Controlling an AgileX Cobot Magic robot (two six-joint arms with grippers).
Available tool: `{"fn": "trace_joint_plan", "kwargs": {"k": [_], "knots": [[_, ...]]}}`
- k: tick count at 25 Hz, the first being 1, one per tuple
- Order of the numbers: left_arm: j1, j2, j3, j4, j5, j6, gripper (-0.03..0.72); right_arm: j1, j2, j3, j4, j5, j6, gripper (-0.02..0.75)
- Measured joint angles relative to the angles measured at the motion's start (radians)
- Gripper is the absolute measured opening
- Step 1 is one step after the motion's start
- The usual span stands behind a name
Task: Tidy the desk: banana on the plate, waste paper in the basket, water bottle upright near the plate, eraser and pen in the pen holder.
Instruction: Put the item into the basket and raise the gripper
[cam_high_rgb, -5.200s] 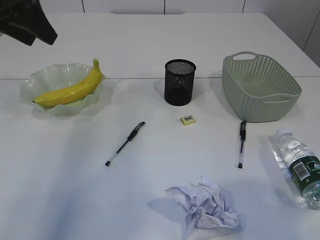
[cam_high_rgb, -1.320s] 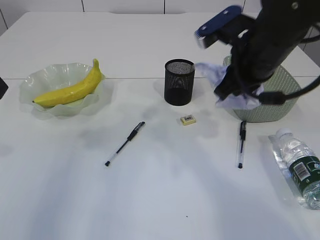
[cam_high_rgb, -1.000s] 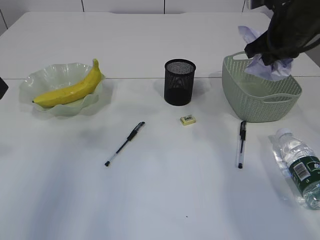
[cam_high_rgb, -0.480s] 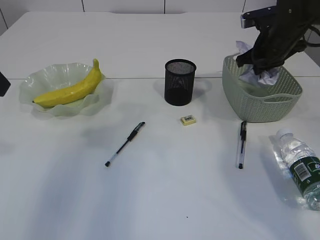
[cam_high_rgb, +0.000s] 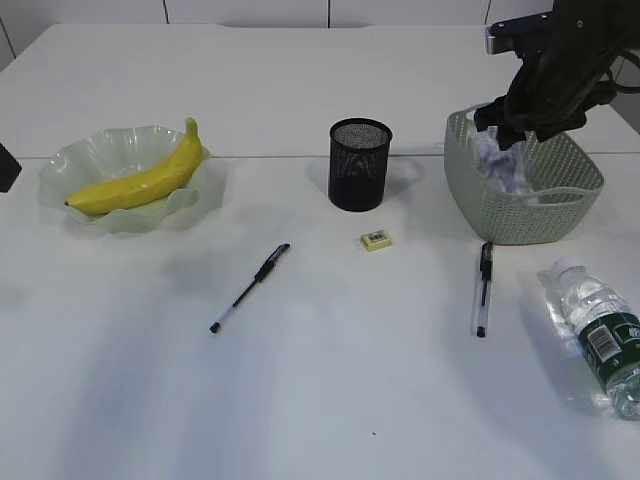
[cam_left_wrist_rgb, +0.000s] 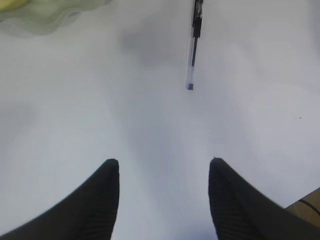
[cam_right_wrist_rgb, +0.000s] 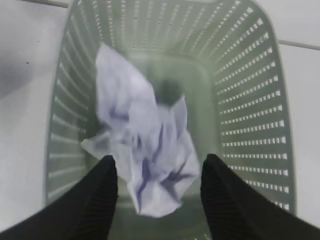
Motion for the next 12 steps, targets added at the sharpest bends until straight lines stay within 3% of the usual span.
{"fn": "trace_joint_plan", "kwargs": {"k": [6, 12], "knots": [[0.000, 0.000, 0.000, 0.000, 0.000, 0.000, 0.415, 0.000, -0.029, 0.000, -0.004, 0.014, 0.019, 0.412], [0.000, 0.000, 0.000, 0.000, 0.000, 0.000, 0.415, 0.000, -0.142, -0.002, -0.005, 0.204, 0.049, 0.417]]}}
